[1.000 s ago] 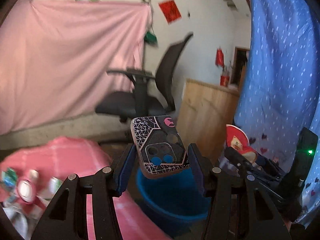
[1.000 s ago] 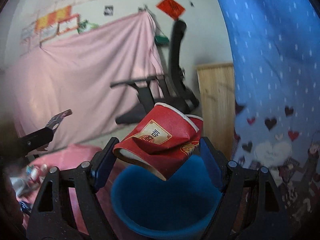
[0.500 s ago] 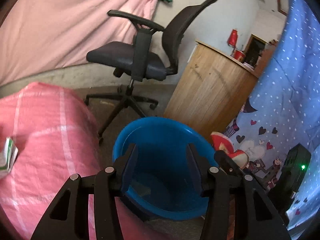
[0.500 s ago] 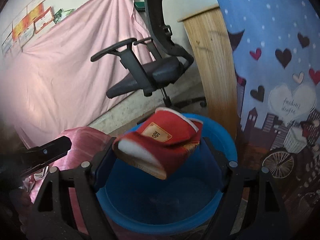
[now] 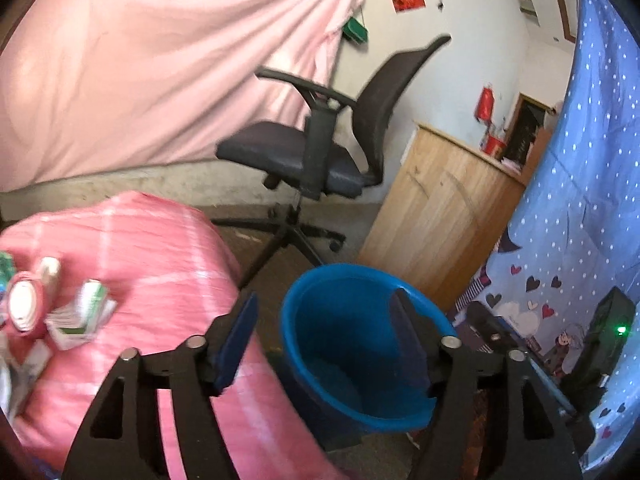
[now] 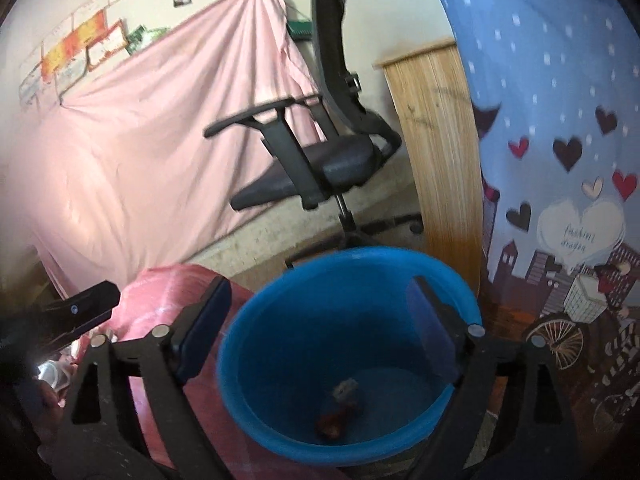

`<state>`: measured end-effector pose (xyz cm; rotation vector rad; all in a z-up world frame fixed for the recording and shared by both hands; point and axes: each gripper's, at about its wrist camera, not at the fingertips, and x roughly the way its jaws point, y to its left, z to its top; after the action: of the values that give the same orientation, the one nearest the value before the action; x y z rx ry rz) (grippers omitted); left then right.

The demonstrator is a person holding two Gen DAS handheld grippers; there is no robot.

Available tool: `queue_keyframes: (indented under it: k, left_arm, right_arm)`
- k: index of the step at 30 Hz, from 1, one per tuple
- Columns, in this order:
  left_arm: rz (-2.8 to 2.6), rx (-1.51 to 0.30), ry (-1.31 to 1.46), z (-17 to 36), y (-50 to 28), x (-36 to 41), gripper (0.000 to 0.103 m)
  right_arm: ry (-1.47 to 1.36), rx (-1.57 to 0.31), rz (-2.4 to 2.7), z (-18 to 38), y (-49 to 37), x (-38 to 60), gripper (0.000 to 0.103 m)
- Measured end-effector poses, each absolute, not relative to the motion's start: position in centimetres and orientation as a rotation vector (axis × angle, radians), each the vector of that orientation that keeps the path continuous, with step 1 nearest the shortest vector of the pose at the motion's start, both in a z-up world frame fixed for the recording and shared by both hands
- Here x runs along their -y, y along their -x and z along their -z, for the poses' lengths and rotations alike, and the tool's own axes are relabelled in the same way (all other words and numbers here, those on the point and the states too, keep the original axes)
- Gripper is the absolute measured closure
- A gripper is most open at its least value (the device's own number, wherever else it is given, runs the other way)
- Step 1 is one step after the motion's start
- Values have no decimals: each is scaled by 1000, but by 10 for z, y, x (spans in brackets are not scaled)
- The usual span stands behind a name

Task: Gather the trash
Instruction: 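Move both tools back over the table toward the mask and packets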

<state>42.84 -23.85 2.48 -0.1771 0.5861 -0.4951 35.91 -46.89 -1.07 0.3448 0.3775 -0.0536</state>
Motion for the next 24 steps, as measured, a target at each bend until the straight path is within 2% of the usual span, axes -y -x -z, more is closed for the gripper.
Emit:
queue_keyframes:
  k: [1, 4, 6, 17, 24]
  left_arm:
    - [481, -569, 180, -28, -423, 232, 26]
    - [423, -508, 199, -36, -407, 209, 9]
    - [359, -460, 211, -42, -392, 189, 2]
    - [146, -292, 171, -52, -328, 101, 2]
    - [31, -224, 155, -48, -294, 53, 2]
  right_arm:
    - [-335, -362, 49, 5, -356, 465, 0]
    - [-319, -273, 28, -15, -339, 451, 0]
    - [-321, -223, 0, -25, -329, 441, 0]
    - [-226, -88, -162, -51, -298, 358, 0]
    - [-129, -67, -272, -52, -287, 300, 0]
